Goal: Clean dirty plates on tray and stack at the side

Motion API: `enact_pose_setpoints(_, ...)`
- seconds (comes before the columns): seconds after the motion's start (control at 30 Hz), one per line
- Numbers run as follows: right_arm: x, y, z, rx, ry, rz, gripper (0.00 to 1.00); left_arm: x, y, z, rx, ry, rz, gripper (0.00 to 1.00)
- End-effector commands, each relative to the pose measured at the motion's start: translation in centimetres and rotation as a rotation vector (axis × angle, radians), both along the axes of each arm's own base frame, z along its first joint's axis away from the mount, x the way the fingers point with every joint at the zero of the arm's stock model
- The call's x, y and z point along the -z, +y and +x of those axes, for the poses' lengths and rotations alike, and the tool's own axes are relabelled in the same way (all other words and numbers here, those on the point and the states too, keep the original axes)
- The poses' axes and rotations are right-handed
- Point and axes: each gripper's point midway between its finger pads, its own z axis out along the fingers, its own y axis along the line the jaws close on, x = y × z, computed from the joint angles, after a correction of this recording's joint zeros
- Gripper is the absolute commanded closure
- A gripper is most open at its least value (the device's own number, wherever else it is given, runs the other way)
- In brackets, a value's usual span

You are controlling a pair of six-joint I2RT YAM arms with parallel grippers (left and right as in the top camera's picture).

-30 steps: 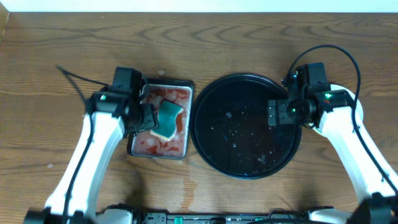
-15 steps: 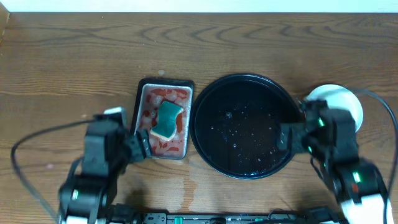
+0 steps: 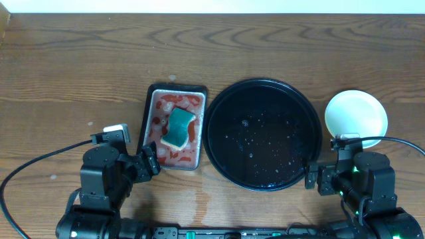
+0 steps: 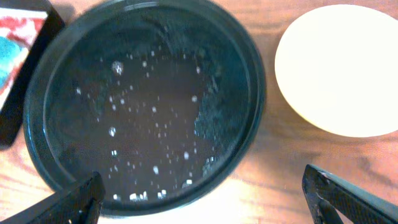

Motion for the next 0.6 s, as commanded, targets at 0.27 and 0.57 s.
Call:
enact_pose_setpoints(0.27,1.3,-0.3,-1.1,0.012,0.065,-0.013,0.01,0.5,0.1,0.0,-0.002,0.01,0.011,0.16)
enact_pose_setpoints(0.57,-0.7,-0.8,-0.7,0.005,-0.09,-0.036,0.01,0.5,0.1,0.0,-0.002,0.01,0.01,0.16)
